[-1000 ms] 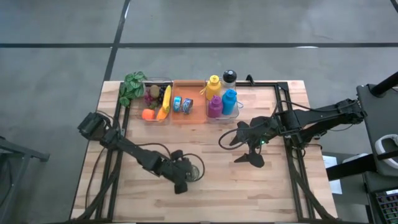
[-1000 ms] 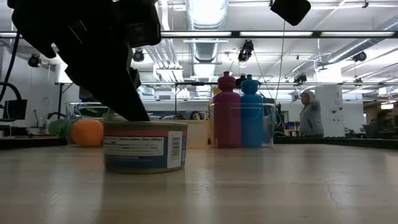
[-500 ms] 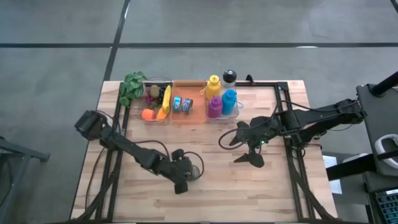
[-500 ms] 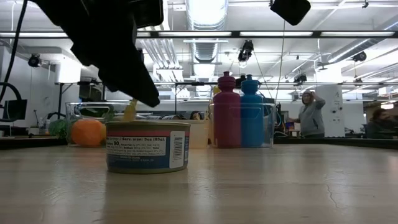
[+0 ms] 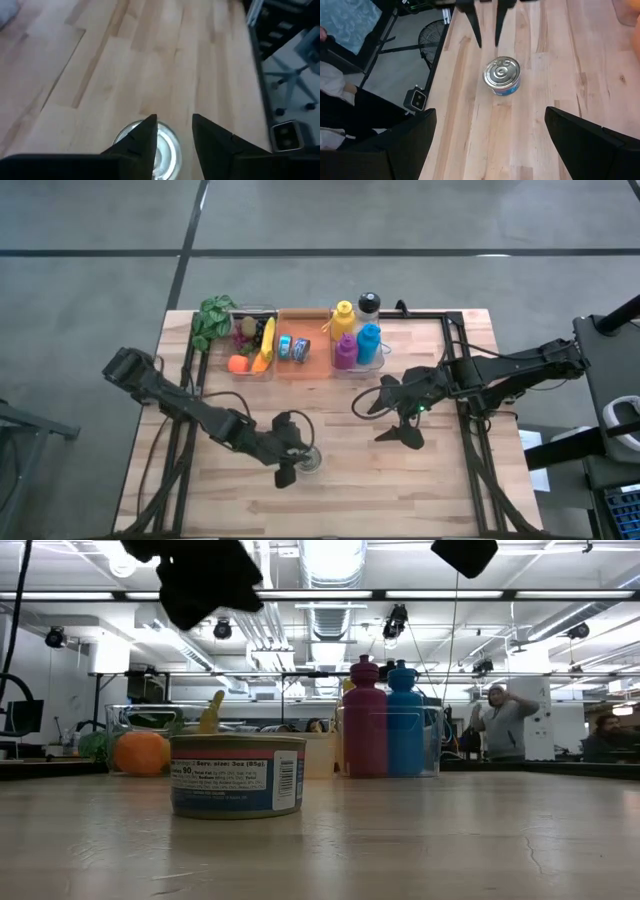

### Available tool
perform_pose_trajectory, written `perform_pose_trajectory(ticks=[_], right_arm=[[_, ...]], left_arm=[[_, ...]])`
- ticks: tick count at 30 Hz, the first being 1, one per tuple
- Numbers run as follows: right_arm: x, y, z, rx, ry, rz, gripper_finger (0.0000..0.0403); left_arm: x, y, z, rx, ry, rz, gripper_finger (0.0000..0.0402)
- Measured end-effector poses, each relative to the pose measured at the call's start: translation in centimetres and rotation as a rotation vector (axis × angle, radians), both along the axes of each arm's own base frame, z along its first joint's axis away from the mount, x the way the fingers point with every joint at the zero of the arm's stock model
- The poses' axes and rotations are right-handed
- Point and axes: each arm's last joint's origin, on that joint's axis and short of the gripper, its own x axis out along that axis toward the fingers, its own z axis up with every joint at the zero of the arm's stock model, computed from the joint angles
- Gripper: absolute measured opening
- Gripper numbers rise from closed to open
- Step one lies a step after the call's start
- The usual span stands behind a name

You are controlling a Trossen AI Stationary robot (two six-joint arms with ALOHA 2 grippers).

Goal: Pick & Place Food Item
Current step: Put the blue and pink tuna can into the orange bin

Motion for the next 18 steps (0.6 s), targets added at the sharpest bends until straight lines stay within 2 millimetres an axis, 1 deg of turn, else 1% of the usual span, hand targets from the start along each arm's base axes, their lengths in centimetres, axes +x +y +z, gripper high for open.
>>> perform_pose_trajectory(ticks=[5,9,13,15,18], right_arm=[[0.1,0.1,-0.1,0.034,0.019,-0.029,0.037],[0.2,0.8,-0.4,-0.012,0.017,-0.05,0.036],[0.5,2.1,-1.0,-0.066,0.024,-0.068,0.0326],[0.9,2.7,-1.2,-0.082,0.009,-0.087,0.0302],[1.7,3.5,-2.1,-0.107,0.022,-0.087,0.0264]], left_arm=[[-0.9,0.4,2.3,-0.034,-0.068,-0.002,0.0131],[-1.6,0.7,3.8,-0.056,-0.113,-0.001,0.0131],[-2.4,1.2,5.1,-0.06,-0.148,0.015,0.0129],[-2.7,1.4,5.5,-0.062,-0.157,0.016,0.0129],[-3.0,1.5,6.0,-0.04,-0.178,0.003,0.0131]])
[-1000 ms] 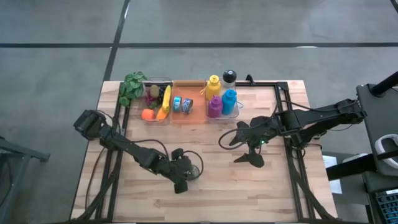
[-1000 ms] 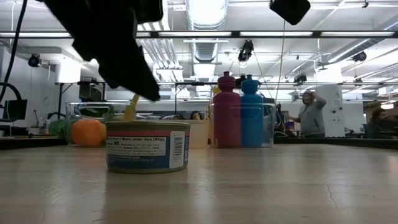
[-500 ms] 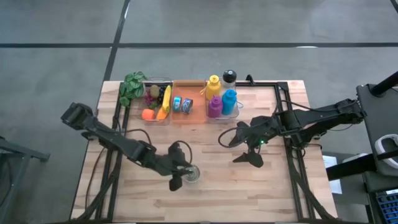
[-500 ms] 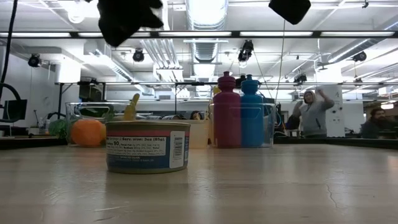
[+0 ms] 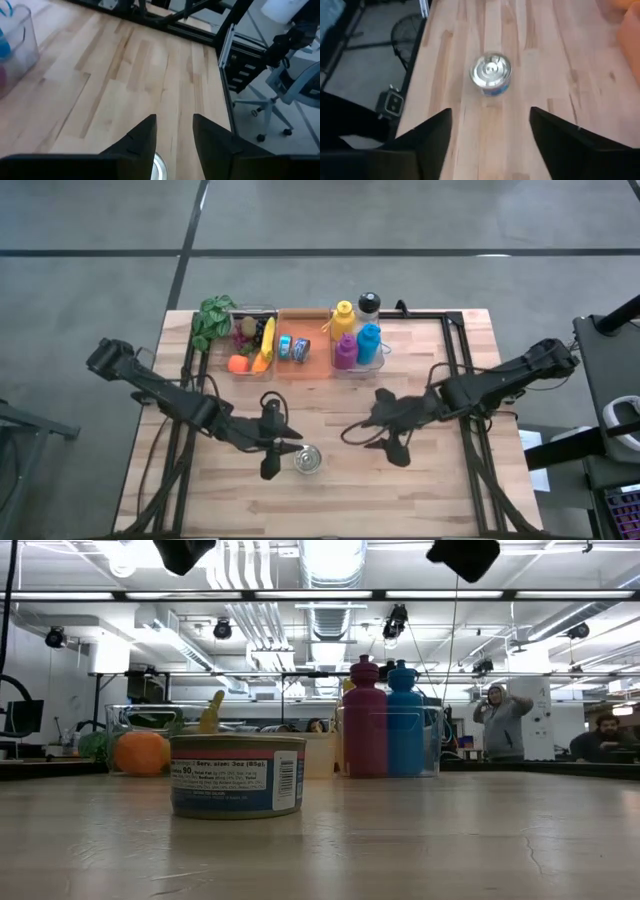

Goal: Pick & Place Food Item
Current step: Put the blue and pink tuna can into the orange bin

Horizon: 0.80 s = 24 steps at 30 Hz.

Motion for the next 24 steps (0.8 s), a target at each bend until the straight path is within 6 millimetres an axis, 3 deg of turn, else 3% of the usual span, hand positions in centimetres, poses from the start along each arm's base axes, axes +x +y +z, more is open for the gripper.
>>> perform_pose_trajectory(ticks=[13,24], right_arm=[[3.1,2.1,-3.5,-0.015,0.042,0.033,0.0112],[4.4,2.9,-5.4,0.057,0.087,-0.027,0.0034]], left_arm=[[-0.6,0.3,-0.1,0.043,0.043,0.0,0.0132],[-0.7,0.3,-0.1,0.043,0.055,0.001,0.0131]])
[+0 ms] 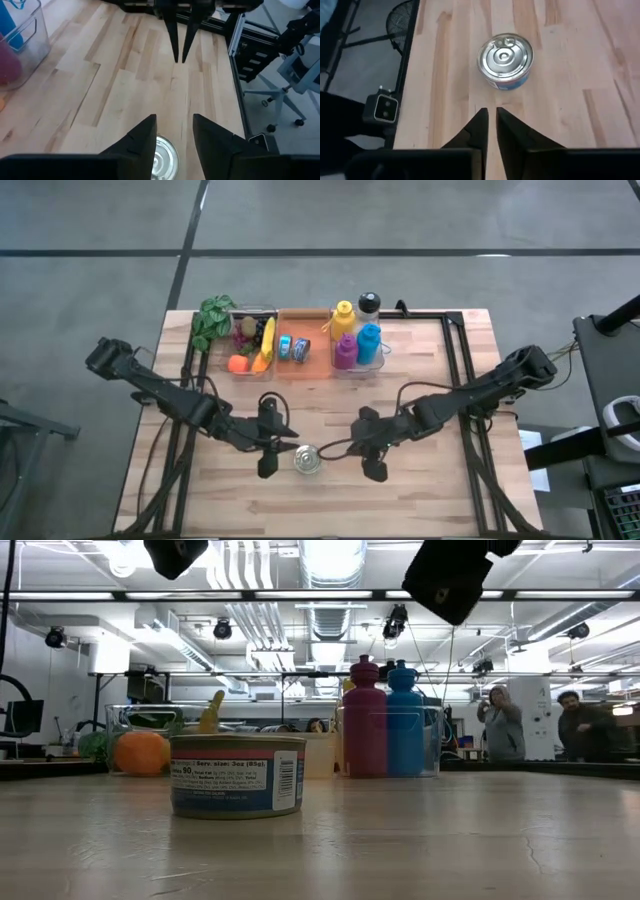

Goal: Pick & Place Food Item
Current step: Put the blue and pink tuna can into the orange bin

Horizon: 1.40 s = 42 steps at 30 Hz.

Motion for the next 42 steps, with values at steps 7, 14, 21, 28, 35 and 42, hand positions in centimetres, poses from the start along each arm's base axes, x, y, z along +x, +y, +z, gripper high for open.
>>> perform_pose_trajectory(ticks=[7,14,21,28,35,42], right_arm=[[0.7,0.3,-1.6,0.064,0.072,-0.081,0.001],[1.6,0.6,-2.3,0.076,0.101,-0.105,0.0008],[1.9,0.8,-1.7,0.113,0.083,-0.193,0.0008],[2.0,1.0,-2.1,0.174,0.091,-0.323,0.0008],[3.8,1.6,-2.9,0.249,0.099,-0.481,0.0008],[6.0,2.0,-1.4,0.279,0.031,-0.659,0.0008]], left_arm=[[-0.7,-0.6,1.5,-0.001,0.025,-0.022,0.0129],[-1.5,-1.5,2.2,-0.006,0.017,-0.064,0.0131],[-2.4,-2.3,2.0,-0.056,0.053,-0.05,0.0128],[-3.2,-2.6,2.3,-0.086,0.068,-0.046,0.013],[-4.4,-1.7,2.8,-0.04,0.1,-0.06,0.013],[-6.6,-0.1,4.8,-0.025,0.04,-0.037,0.0129]])
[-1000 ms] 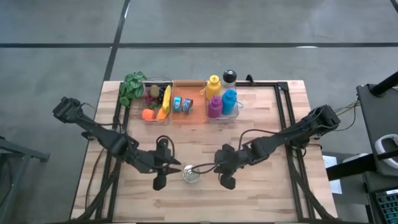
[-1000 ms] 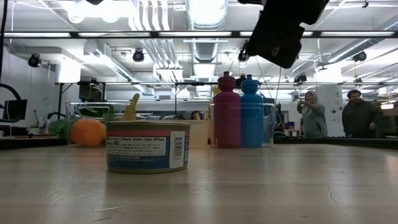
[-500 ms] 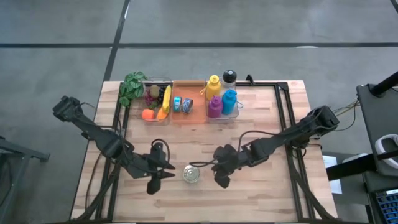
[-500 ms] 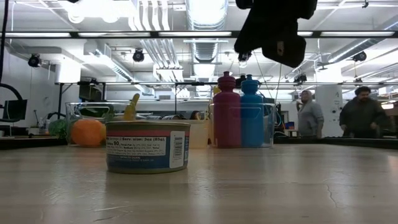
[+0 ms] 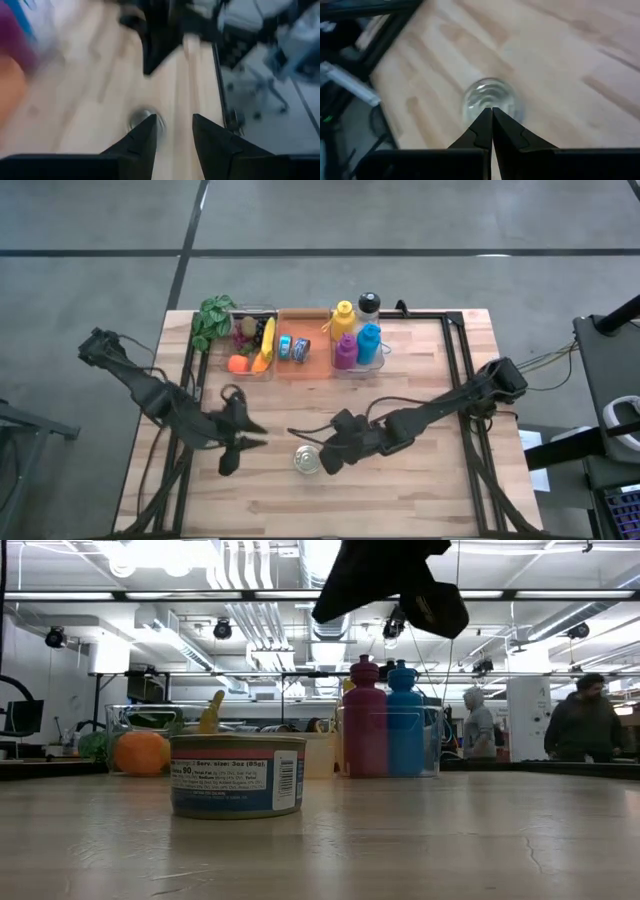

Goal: Pick & Place Food Item
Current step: Put the blue and pink tuna can into the orange bin

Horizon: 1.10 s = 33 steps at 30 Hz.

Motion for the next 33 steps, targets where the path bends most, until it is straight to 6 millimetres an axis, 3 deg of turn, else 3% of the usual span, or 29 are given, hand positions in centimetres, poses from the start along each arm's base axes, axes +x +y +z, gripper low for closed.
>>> perform_pose_trajectory(ticks=[6,10,20,23,33], right_arm=[[1.4,0.4,0.2,-0.007,0.063,-0.094,0.0008],[2.5,0.9,0.7,0.018,0.038,-0.118,0.0008],[6.1,1.6,-2.9,0.084,0.139,-0.107,0.0008],[6.6,1.5,-3.5,0.073,0.185,-0.114,0.0008],[6.8,0.6,-2.8,0.025,0.315,-0.156,0.0008]], left_arm=[[-1.7,1.7,2.0,0.06,-0.139,0.088,0.013],[-2.9,1.6,2.2,0.046,-0.153,0.054,0.0131],[-3.3,1.3,1.4,0.061,-0.129,0.029,0.0128],[-3.3,1.3,1.4,0.062,-0.129,0.03,0.0131],[-3.3,1.3,1.3,0.065,-0.125,0.029,0.0127]])
